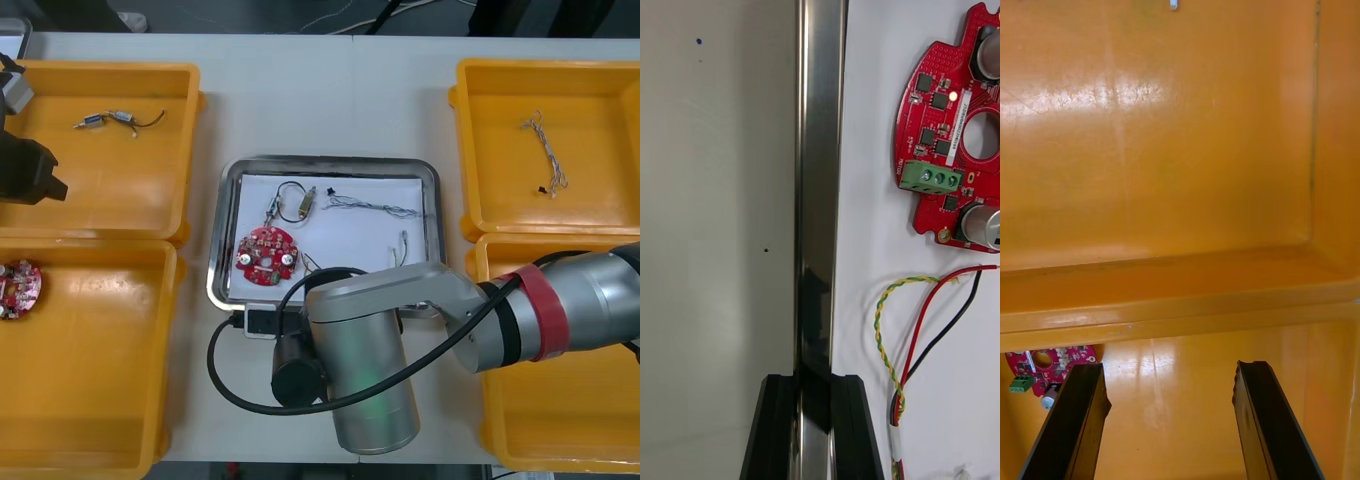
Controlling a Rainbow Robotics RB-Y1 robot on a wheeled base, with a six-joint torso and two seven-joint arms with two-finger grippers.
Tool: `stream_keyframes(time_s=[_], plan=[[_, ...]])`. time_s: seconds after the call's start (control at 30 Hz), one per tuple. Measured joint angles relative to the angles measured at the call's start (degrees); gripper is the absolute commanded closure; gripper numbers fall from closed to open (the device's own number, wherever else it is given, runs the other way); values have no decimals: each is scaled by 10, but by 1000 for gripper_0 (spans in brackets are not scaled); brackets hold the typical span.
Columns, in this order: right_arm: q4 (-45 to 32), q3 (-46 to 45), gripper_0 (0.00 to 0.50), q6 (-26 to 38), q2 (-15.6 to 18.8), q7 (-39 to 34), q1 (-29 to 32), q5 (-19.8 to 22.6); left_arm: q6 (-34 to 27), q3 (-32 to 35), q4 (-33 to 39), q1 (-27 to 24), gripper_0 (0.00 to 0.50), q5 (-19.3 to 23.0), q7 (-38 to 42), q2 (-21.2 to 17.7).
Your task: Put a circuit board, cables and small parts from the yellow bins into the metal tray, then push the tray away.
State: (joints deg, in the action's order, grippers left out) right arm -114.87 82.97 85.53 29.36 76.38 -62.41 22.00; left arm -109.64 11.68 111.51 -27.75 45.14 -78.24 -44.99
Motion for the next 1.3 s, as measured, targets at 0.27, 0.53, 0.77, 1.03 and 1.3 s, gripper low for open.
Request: stream_keyframes(time_s=[0.27,0.53,0.77,1.03,1.3], plan=[[25,-1,500,-22,0,11,-15,0,0,0,0,0,0,0,0,0],[56,-12,500,-41,0,12,-20,0,0,0,0,0,0,0,0,0],[88,-15,500,-56,0,28,-28,0,0,0,0,0,0,0,0,0],[113,-17,500,-72,0,28,-38,0,0,0,0,0,0,0,0,0],[137,-17,500,-89,0,53,-48,0,0,0,0,0,0,0,0,0]])
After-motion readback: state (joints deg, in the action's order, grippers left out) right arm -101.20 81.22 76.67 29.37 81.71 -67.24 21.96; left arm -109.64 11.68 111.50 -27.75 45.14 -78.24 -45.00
